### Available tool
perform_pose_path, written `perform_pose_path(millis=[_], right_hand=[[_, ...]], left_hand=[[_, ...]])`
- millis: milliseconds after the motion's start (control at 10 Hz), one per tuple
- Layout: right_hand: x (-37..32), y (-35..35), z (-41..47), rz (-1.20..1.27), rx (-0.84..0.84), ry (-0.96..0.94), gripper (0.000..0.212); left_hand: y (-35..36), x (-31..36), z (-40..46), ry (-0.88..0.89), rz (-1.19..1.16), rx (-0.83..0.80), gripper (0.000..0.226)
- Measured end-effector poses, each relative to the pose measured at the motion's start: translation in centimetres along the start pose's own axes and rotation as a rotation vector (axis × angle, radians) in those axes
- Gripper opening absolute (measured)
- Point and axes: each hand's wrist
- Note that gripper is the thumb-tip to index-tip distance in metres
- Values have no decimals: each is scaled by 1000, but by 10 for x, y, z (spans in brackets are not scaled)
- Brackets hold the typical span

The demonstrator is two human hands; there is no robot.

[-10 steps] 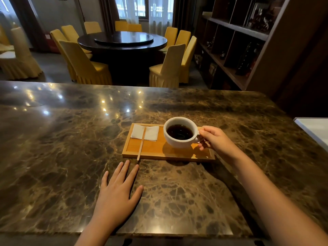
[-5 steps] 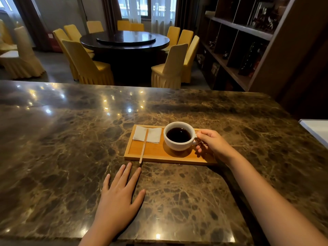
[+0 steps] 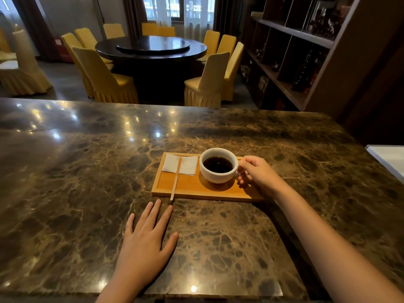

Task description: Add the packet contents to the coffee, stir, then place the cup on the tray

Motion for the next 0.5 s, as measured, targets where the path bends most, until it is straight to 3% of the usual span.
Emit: perform_pose_path(millis=[200,400,500], right_hand=[[-2,2,-2,-10,45,-1,23],[-2,6,-7,52,147,7,17],[-6,2,-16,-63,265,38,21]], left_hand=[[1,0,0,4,-17,10,70],[-2,0,-2,11,4,-12,81],[-2,2,-1,-2,-12,-40,81]])
Point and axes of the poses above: each hand's wrist, its own z-axis towards the middle knuckle, its own y-axis out of the palm, x = y × z, and after that the axes turned 9 degrees about -x, right-handed
